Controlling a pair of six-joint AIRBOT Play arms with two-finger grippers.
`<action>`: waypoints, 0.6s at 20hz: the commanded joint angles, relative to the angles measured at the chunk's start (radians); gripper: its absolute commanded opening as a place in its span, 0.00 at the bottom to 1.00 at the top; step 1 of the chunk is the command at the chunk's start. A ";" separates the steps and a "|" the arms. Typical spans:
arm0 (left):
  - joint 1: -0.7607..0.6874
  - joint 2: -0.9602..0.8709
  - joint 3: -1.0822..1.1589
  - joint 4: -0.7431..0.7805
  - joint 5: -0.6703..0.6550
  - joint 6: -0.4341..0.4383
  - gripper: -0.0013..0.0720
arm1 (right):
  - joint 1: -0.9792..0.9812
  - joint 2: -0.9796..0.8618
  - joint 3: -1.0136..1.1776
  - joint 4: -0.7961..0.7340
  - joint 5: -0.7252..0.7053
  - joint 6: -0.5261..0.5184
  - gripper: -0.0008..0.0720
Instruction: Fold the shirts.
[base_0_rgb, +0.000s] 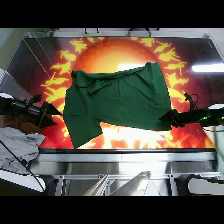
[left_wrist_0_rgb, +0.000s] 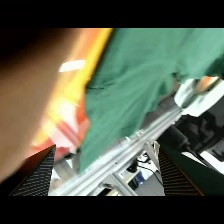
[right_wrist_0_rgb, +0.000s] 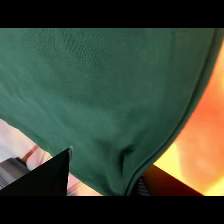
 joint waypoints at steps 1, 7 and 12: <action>-0.031 -0.016 -0.016 0.025 0.082 0.003 0.96 | 0.021 -0.002 -0.001 0.003 -0.006 -0.003 0.66; -0.175 -0.081 0.133 -0.018 0.189 0.021 0.80 | 0.021 -0.002 -0.002 0.003 0.037 -0.003 0.66; -0.211 -0.087 0.219 -0.016 0.181 0.026 0.03 | 0.010 -0.002 -0.002 0.002 0.044 -0.003 0.66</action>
